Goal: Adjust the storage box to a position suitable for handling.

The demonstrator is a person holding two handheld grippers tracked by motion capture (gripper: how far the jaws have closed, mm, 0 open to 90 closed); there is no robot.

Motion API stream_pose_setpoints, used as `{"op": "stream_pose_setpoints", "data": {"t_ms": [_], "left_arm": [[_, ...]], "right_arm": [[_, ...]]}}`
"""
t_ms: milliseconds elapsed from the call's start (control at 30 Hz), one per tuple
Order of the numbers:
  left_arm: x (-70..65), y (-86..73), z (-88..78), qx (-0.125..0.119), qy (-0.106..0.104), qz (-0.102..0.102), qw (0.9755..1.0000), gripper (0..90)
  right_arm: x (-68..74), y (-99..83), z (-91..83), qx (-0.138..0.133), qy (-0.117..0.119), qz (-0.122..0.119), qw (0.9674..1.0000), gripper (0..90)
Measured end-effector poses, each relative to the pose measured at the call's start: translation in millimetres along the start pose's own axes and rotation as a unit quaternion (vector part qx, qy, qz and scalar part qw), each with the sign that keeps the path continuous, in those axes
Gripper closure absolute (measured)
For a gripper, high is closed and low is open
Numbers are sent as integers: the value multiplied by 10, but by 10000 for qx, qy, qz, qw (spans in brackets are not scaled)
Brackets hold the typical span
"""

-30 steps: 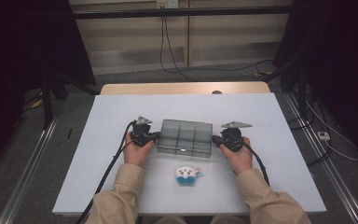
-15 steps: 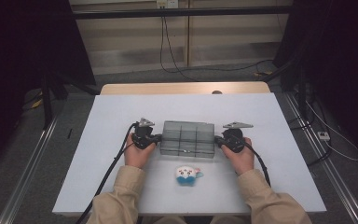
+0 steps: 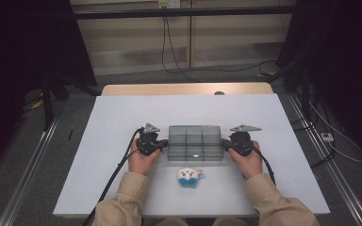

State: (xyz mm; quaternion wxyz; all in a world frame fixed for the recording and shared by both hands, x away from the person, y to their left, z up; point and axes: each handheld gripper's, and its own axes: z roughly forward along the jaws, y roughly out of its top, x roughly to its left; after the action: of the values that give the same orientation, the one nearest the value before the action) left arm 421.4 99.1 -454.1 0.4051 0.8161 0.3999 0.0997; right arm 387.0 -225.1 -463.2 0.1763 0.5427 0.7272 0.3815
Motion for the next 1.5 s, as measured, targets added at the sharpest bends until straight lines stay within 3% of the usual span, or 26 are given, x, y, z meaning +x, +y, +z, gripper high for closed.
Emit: {"op": "stream_pose_setpoints", "data": {"t_ms": [500, 933, 1500], "left_arm": [[-39, -70, -61, -60, 120, -36, 9999, 900], [-62, -139, -146, -18, 78, -29, 10000, 900], [-106, -162, -173, -36, 119, -11, 9999, 900]], "right_arm": [[72, -102, -109, 8, 116, -86, 9999, 900], [146, -150, -150, 14, 169, -167, 9997, 900], [163, -189, -191, 18, 204, -110, 9997, 900]]}}
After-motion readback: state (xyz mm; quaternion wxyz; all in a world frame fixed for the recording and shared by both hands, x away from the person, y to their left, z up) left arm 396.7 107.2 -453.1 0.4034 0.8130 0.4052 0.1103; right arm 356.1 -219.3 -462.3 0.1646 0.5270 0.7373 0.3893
